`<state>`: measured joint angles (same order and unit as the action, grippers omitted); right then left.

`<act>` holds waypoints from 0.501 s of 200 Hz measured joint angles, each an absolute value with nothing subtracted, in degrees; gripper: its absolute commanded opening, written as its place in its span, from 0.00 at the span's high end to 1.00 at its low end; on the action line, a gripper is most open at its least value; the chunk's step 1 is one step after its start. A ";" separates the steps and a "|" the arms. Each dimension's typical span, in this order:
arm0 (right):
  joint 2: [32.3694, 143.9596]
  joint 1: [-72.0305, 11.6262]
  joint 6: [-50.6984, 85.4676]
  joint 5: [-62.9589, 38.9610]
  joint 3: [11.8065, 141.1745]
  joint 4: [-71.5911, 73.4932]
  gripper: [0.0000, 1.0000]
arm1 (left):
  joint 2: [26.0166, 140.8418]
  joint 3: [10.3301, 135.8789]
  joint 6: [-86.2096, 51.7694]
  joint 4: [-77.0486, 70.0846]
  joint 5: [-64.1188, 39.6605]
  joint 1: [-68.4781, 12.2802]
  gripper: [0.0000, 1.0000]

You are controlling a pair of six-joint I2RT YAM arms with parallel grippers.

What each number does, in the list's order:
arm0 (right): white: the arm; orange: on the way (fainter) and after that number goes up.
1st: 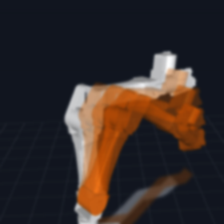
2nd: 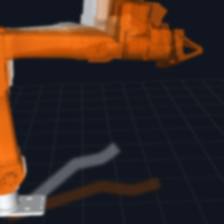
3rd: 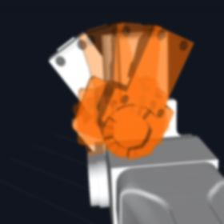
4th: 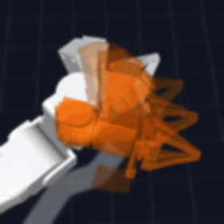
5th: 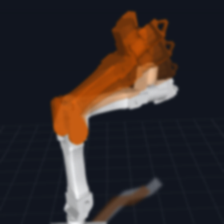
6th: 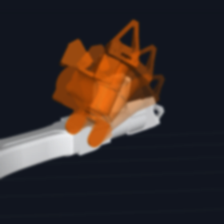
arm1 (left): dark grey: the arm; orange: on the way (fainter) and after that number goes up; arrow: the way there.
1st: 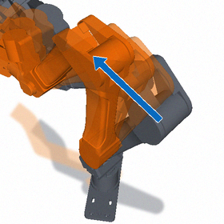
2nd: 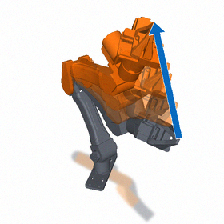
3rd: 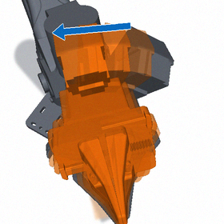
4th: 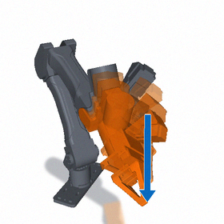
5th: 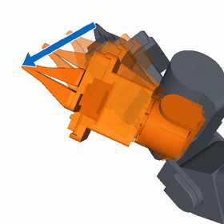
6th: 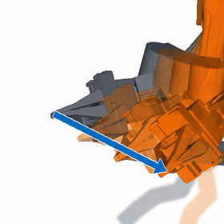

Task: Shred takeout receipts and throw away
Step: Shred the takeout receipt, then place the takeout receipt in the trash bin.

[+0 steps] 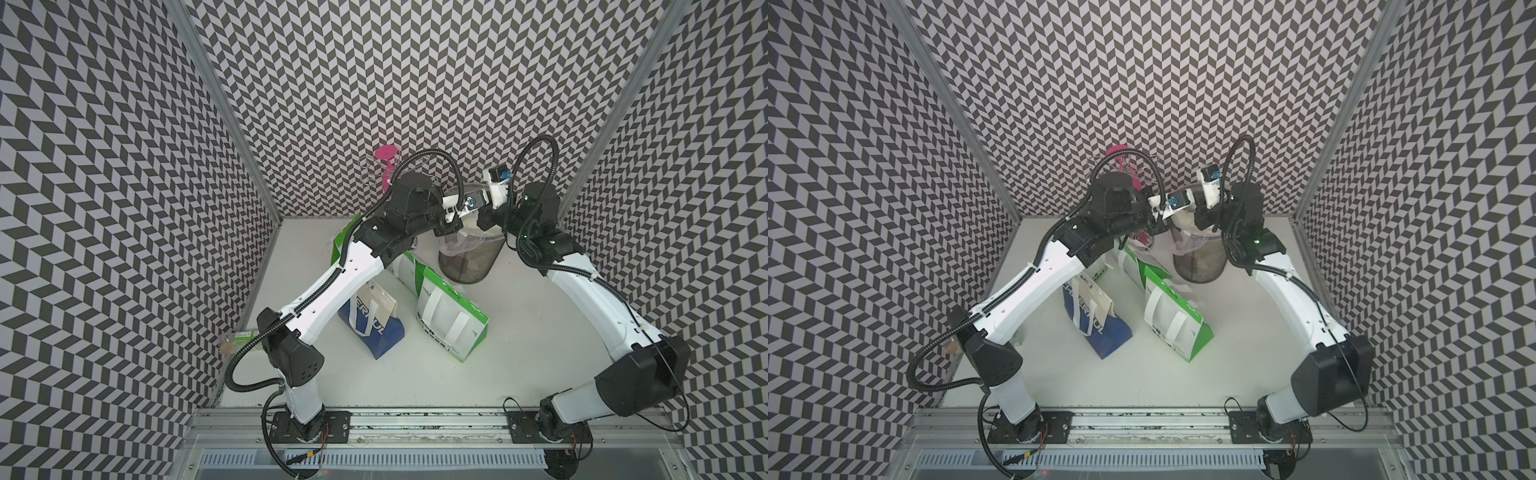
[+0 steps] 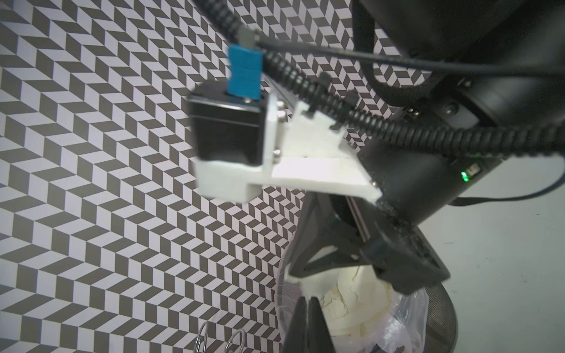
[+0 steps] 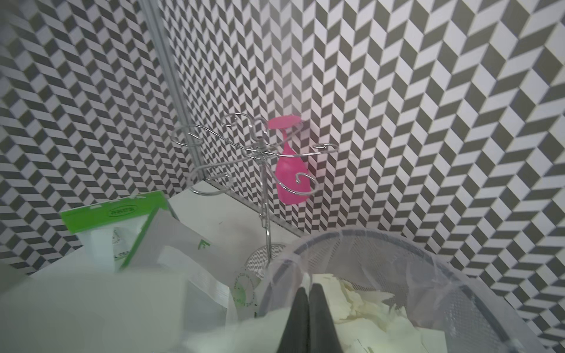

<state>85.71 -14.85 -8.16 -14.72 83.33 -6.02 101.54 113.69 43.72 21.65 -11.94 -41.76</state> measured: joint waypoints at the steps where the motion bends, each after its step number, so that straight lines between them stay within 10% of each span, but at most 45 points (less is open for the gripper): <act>1: 85.71 -14.72 -8.10 -14.72 83.29 -5.98 1.00 | 101.51 113.69 43.57 21.58 -12.10 -41.63 1.00; 47: 87.74 -9.45 -6.98 -16.34 83.46 -2.48 0.94 | 101.19 113.78 34.65 19.90 -16.97 -37.71 1.00; 70: 89.60 -9.65 -7.01 -19.38 84.18 -1.39 0.57 | 102.96 115.85 28.32 19.53 -19.27 -36.16 1.00; 100: 90.35 -9.85 -7.18 -24.88 84.18 -1.13 0.41 | 104.97 116.27 19.42 18.37 -22.94 -34.68 1.00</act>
<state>90.35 -9.85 -7.18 -24.88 84.18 -1.13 104.97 116.27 19.42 18.37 -22.94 -34.68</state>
